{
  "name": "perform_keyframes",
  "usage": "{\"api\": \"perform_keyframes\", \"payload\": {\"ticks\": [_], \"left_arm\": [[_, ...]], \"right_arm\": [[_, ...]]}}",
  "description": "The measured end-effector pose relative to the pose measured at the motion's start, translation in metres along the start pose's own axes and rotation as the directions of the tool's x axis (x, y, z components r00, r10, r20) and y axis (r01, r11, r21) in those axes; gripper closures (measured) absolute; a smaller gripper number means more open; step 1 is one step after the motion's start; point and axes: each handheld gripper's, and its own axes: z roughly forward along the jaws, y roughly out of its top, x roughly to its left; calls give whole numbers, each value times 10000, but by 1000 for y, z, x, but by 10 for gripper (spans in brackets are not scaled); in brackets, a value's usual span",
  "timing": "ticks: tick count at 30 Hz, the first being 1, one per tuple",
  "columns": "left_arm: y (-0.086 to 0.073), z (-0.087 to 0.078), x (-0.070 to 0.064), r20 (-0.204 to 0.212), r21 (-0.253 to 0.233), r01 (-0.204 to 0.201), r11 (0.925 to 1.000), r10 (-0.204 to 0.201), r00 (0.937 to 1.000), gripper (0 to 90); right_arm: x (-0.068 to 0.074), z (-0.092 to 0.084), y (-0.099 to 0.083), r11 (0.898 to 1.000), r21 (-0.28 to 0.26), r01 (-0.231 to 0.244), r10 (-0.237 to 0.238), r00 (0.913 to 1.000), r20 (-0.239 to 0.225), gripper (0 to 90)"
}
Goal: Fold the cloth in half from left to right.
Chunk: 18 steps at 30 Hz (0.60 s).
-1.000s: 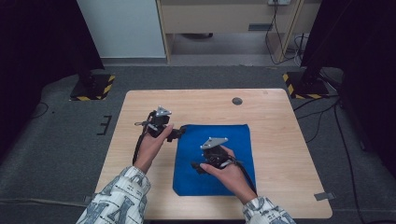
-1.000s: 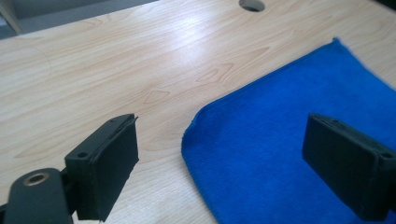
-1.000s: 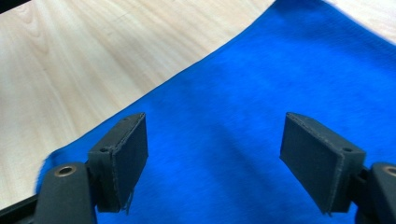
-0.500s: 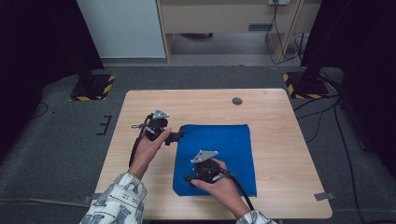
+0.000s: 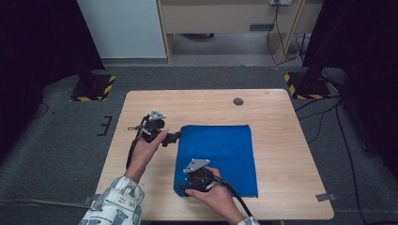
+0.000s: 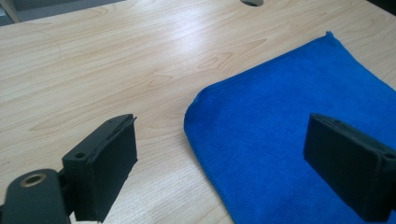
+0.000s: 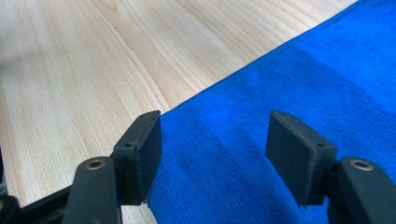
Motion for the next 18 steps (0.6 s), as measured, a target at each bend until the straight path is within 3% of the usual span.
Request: {"api": "perform_keyframes", "payload": {"ticks": [7,13,18], "left_arm": [[-4,0,-1,-8,68,-125,9999,125,9999,87],[-8,1,-1,-11,98,-133,9999,133,9999,87],[-9,0,-3,-51,132,-202,9997,203,9998,90]], "right_arm": [[7,2,-2,10000,-2,71,-71,9998,-172,443],[16,7,-3,9999,-140,-12,6,9988,-485,443],[27,13,-5,9996,92,279,-274,9984,-487,464]]}}
